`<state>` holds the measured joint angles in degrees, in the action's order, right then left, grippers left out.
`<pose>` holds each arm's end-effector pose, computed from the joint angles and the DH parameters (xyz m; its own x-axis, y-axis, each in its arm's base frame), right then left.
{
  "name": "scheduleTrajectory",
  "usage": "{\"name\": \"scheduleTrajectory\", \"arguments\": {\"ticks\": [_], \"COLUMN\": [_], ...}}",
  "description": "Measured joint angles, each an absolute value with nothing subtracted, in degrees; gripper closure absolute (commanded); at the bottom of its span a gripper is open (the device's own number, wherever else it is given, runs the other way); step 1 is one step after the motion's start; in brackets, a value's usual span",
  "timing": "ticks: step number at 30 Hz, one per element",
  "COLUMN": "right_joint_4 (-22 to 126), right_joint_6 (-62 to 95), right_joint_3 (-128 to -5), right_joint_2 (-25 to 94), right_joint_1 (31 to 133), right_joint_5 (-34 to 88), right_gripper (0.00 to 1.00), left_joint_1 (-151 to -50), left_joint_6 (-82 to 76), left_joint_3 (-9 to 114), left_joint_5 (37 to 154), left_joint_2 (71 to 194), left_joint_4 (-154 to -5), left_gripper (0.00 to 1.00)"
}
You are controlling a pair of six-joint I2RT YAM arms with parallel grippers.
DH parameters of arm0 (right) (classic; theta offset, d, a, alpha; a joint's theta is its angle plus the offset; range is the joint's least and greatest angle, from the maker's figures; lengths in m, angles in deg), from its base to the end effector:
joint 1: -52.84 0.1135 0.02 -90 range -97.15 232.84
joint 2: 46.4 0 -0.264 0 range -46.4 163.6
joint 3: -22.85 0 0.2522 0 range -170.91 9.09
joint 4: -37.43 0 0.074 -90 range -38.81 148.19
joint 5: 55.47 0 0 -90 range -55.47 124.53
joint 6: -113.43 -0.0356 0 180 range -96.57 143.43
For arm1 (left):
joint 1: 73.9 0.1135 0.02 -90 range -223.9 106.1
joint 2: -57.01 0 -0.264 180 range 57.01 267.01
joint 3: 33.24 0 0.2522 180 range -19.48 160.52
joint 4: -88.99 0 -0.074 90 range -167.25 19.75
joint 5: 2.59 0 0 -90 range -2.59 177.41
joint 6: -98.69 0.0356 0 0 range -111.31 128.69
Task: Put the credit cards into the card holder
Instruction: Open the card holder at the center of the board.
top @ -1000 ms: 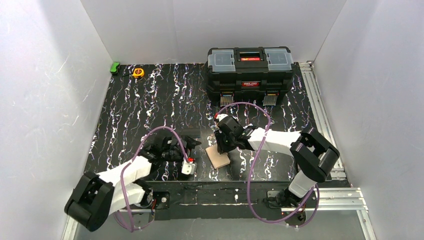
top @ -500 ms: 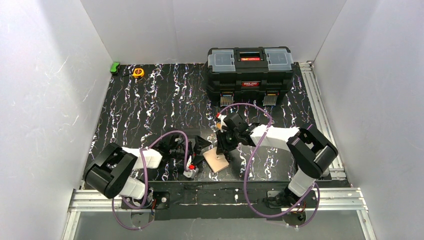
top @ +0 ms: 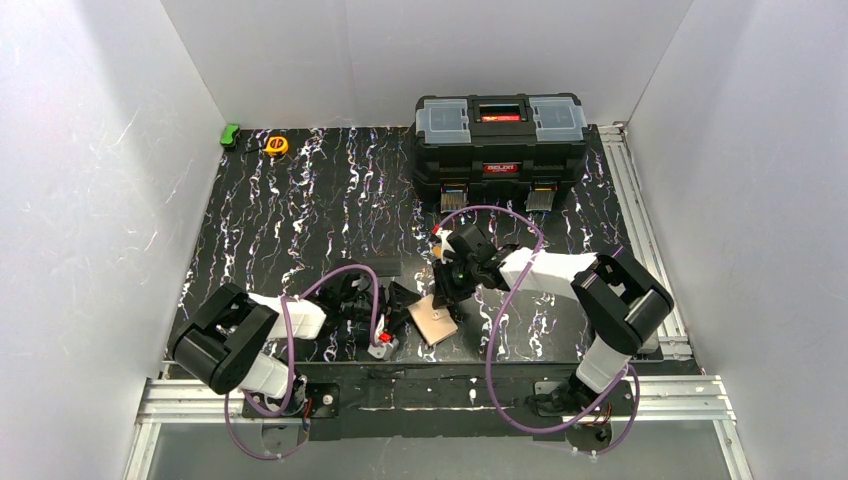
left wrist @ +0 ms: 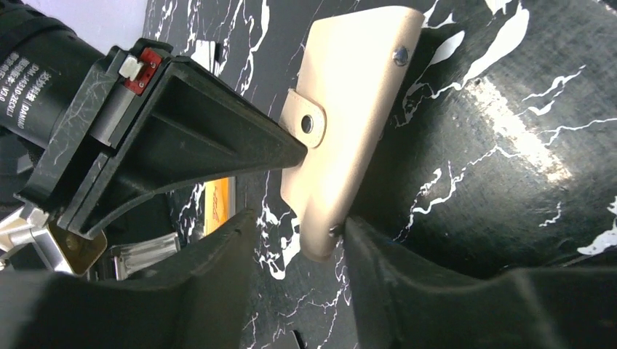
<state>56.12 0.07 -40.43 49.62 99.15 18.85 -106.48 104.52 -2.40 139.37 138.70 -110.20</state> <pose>0.2191 0.2433 0.1550 -0.8180 -0.3036 -0.4886 -0.5318 0.7228 0.4412 0.1726 -0.1436 0.1288 0.9370 0.1287 -0.3248 0.3489 -0.2972 0.8888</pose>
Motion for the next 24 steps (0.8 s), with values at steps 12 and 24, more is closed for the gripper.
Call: {"name": "scheduleTrajectory", "arguments": {"ticks": [12,24], "right_joint_4": [57.46,57.65], "right_joint_6": [-0.04,-0.65], "right_joint_3": [-41.85,-42.26], "right_joint_2": [50.67,51.22], "right_joint_1": [98.97,97.73], "right_joint_5": [16.20,12.64], "right_gripper": [0.76,0.43], "left_joint_1": [-107.96,-108.97], "left_joint_6": [103.27,104.17], "left_joint_3": [-2.85,-3.18], "left_joint_5": [137.82,137.05], "left_joint_2": [138.85,139.09], "left_joint_4": [-110.66,-110.51], "left_gripper": [0.59,1.00]}}
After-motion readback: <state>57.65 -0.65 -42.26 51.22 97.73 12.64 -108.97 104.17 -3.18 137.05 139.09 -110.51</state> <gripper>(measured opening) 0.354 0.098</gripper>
